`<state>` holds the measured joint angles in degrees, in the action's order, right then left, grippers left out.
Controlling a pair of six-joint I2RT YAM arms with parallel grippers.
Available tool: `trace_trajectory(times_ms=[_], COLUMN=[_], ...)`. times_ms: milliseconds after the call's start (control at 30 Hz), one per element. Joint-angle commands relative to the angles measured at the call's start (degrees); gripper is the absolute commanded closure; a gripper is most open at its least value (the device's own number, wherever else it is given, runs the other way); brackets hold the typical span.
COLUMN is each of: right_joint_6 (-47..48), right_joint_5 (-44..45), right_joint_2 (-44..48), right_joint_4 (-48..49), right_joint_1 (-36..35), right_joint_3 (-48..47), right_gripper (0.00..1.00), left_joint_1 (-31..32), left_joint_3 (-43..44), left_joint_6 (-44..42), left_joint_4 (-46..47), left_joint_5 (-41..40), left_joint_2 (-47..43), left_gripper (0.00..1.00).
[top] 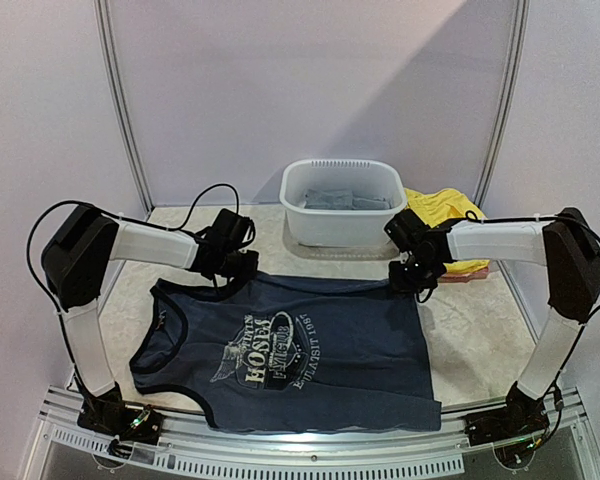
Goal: Fold and stack the mixed laundry pile
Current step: Adjust the flattened tank top at the center of the board.
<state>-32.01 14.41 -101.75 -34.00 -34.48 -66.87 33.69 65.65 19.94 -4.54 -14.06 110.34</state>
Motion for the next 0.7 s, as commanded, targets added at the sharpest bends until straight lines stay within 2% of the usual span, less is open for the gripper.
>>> trace_trajectory(times_ms=[0, 167, 300, 533, 600, 667], right_joint_6=[1.3, 2.9, 3.7, 5.0, 4.9, 4.9], right_joint_5=[2.0, 1.9, 1.1, -0.8, -2.4, -3.9], right_joint_2=[-1.3, -4.9, -7.7, -12.1, -12.8, -12.4], right_joint_4=[-1.8, -3.2, -4.1, -6.5, -6.8, -6.3], right_joint_1=[3.5, 7.1, 8.9, 10.2, 10.2, 10.2], right_joint_3=[-3.0, -7.9, -11.7, -20.8, -22.5, -22.6], right_gripper=[1.0, 0.98, 0.87, 0.79, 0.73, 0.63], left_joint_1=[-1.2, -2.1, -3.1, -4.4, -4.7, -4.7], left_joint_3=[0.4, 1.0, 2.1, 4.5, 4.8, 4.8], left_joint_6=[1.2, 1.3, 1.5, 2.4, 3.2, 3.4], left_joint_4=[1.4, 0.8, 0.0, -0.6, -1.1, -1.1], left_joint_5=[-1.1, -0.7, 0.2, 0.9, -0.1, -1.2], left_joint_2=[-0.3, 0.3, 1.4, 3.4, 3.4, 2.9], left_gripper=[1.0, 1.0, 1.0, 1.0, 1.0, 1.0])
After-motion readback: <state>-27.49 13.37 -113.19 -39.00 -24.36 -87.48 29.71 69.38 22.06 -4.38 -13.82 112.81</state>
